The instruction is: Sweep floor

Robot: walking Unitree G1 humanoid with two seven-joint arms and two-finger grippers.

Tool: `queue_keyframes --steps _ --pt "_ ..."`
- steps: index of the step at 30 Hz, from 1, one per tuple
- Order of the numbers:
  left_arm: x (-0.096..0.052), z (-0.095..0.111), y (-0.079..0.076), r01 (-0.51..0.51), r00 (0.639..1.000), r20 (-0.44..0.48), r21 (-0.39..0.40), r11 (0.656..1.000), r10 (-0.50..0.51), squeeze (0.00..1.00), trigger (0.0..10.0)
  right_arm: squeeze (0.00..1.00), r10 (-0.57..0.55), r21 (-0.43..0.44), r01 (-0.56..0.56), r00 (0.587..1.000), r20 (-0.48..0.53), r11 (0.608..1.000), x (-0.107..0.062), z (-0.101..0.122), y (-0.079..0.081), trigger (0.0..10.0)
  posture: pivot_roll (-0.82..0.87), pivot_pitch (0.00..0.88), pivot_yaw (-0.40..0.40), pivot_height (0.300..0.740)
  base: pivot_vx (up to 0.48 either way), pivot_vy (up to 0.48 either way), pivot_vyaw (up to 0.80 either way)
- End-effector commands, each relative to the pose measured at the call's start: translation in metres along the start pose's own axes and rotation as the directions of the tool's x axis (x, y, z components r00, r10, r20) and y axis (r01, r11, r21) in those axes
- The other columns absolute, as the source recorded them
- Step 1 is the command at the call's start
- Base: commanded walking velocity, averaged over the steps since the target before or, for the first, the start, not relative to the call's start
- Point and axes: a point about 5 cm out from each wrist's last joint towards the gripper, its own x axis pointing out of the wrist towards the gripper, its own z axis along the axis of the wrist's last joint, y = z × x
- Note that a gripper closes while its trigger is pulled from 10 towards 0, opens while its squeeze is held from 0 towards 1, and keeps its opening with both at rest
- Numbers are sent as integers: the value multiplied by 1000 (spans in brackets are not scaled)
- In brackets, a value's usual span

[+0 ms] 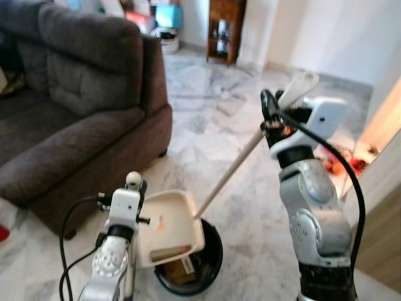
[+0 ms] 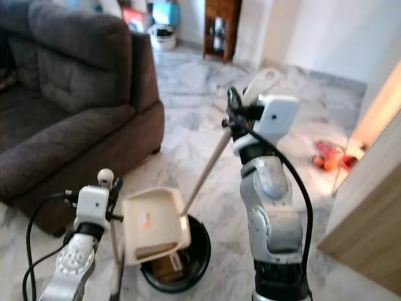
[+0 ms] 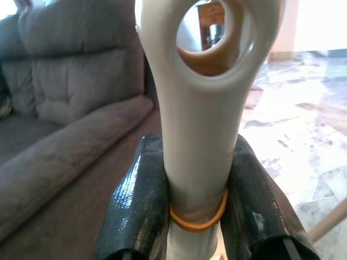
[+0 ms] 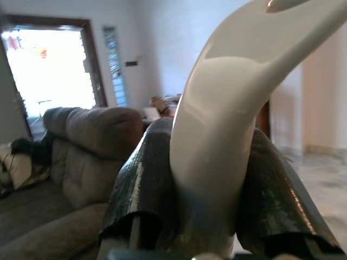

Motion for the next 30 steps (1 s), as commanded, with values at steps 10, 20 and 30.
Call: queue_keyframes --steps 10,20,30 --pt "4 10 3 -2 999 52 22 1000 1 0 10000 0 6 -24 -3 995 101 1000 2 16 5 10000 121 13 -7 740 196 0 0" --pt "3 9 3 1 999 48 23 1000 -2 0 10000 0 16 -92 -1 986 165 996 -2 19 7 10000 119 17 -5 740 0 0 0" --pt "3 9 3 6 999 48 22 1000 -7 0 10000 0 204 -209 -169 965 162 963 -15 5 31 10000 118 22 -3 740 0 0 0"
